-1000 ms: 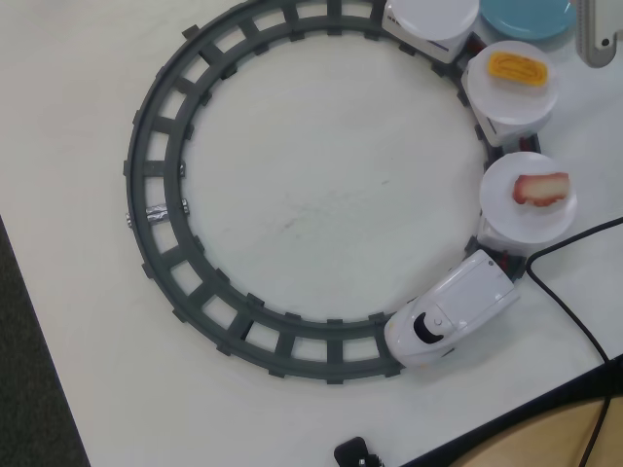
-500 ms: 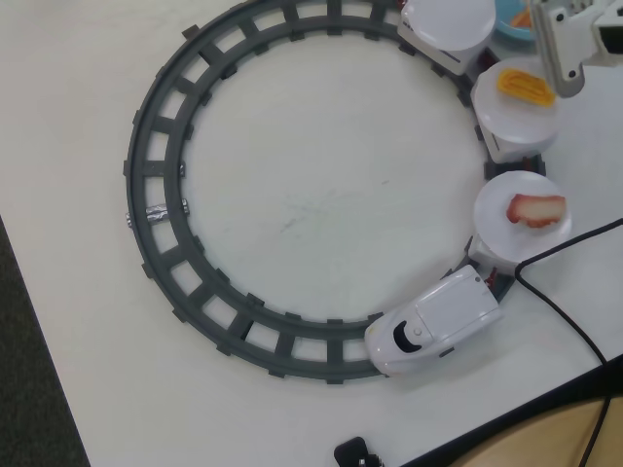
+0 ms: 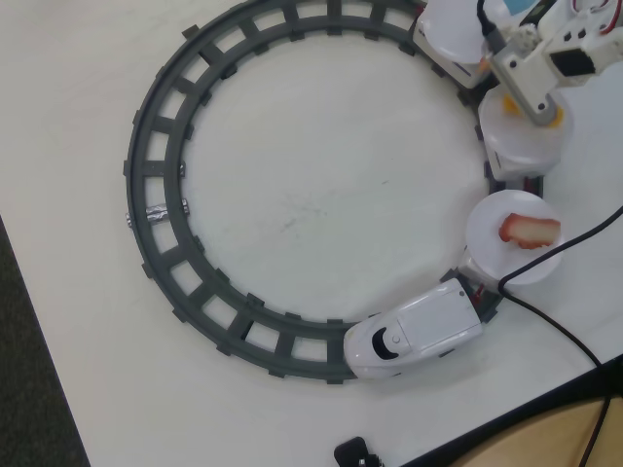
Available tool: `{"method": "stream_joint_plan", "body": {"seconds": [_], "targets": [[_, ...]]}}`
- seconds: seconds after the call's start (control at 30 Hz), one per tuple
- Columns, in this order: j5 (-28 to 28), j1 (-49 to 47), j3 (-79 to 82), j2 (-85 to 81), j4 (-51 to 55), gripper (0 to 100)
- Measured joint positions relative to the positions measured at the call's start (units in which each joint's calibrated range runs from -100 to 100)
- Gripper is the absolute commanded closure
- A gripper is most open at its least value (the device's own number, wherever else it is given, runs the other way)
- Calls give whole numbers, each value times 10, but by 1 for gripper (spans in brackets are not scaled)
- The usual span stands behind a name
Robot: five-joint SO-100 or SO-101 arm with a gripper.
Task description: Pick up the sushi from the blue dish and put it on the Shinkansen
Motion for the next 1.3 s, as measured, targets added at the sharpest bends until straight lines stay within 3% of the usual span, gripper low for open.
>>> {"method": "stream_joint_plan", "body": {"seconds": [0.63, 1.3], "targets": [[9, -9, -1, 0, 0, 98], [21, -5, -1, 0, 80, 98]]}}
